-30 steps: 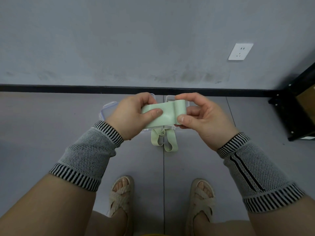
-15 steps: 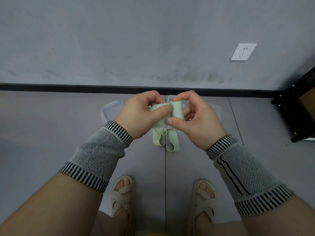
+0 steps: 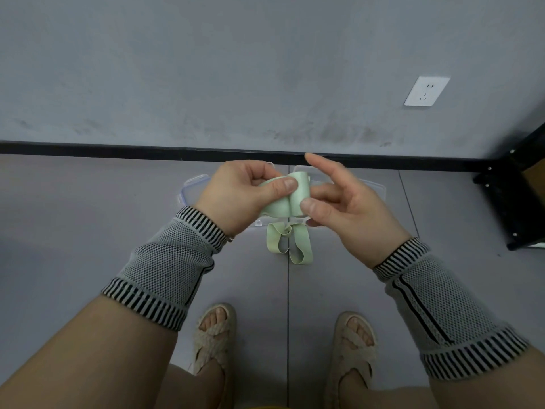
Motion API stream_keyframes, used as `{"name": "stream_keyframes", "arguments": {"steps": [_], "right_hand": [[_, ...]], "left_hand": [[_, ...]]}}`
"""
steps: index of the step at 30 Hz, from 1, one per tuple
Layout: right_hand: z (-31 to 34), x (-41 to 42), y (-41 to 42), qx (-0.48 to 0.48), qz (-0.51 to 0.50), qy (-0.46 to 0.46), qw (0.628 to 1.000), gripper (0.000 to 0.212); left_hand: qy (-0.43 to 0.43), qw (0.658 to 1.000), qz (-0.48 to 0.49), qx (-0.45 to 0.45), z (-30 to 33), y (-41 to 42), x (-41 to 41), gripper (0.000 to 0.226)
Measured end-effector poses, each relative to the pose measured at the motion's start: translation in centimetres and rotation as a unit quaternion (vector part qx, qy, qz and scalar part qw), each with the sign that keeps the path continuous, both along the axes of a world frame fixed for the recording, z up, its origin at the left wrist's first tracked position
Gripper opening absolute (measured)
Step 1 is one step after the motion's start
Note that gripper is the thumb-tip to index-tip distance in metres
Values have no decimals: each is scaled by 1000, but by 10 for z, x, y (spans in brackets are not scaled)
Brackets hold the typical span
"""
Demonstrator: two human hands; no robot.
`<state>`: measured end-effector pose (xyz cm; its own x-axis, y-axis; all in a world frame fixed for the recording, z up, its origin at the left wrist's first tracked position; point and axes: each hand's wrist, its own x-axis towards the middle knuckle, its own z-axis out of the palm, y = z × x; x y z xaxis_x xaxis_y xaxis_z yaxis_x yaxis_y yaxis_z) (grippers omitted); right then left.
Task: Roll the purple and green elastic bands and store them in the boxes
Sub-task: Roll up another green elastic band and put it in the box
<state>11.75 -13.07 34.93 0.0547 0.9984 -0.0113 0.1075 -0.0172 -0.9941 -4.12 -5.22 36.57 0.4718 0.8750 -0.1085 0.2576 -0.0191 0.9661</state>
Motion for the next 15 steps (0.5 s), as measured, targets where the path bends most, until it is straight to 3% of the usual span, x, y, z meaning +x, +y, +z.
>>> {"name": "stream_keyframes", "arguments": {"steps": [4, 10, 15], "right_hand": [[-2, -5, 1, 0, 3, 10, 1000, 46], [3, 8, -3, -26, 2, 45, 999, 42], [4, 11, -4, -36, 1, 73, 997, 38]], "left_hand": [[29, 999, -26, 31, -6, 0, 3, 32], [125, 982, -76, 120, -8, 5, -1, 15], [125, 979, -72, 143, -7, 6, -3, 13]]}}
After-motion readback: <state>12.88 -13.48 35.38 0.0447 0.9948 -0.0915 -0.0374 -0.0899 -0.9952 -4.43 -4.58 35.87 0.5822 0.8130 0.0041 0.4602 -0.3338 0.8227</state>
